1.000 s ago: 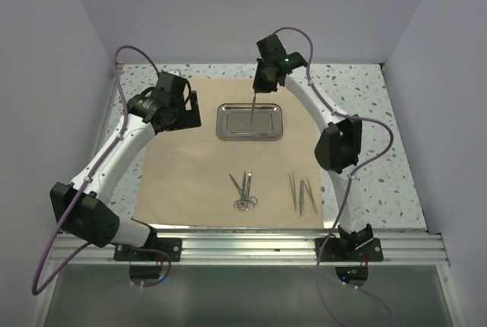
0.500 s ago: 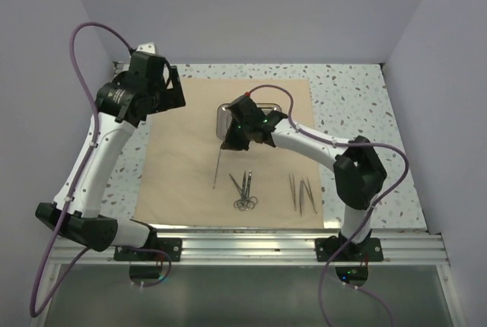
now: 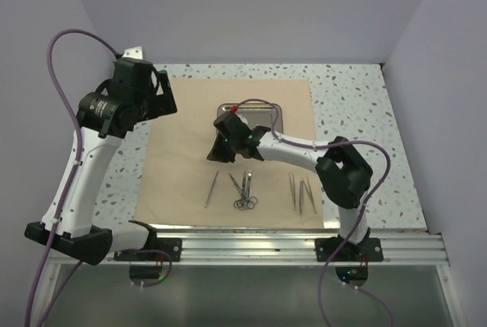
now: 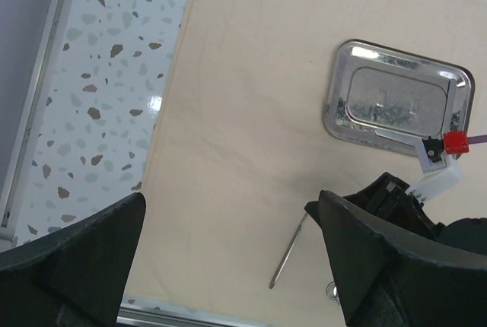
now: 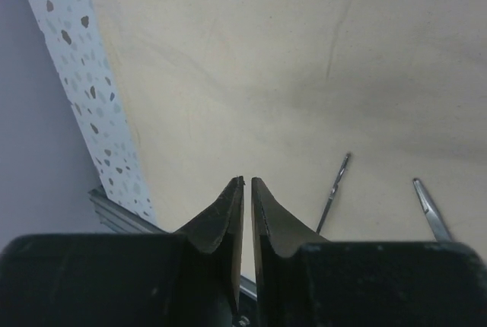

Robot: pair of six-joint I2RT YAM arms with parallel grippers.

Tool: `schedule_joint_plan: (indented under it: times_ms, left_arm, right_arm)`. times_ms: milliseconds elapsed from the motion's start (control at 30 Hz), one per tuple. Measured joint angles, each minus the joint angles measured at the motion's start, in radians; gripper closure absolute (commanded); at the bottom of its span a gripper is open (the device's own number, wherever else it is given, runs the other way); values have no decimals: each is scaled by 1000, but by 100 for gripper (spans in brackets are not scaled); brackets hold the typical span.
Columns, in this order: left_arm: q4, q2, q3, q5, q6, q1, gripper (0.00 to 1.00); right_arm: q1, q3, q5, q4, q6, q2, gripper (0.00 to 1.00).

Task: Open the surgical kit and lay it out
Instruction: Place the medical item in the surgical kit.

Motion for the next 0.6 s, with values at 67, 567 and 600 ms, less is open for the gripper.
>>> schedule_joint_plan:
  times_ms: [67,567,600]
  left_arm:
    - [18,-12,-25,26,12,0,0]
    - [401,369,-60,358,117,-69,3]
    - [418,433,-24,372,121,-86,3]
  right_arm:
    - [-3,20,14,-29,-16,-1,16]
    - [-215,46,370,-433,-373,-617,2]
    - [-223,43,393,-459,-386,-648,2]
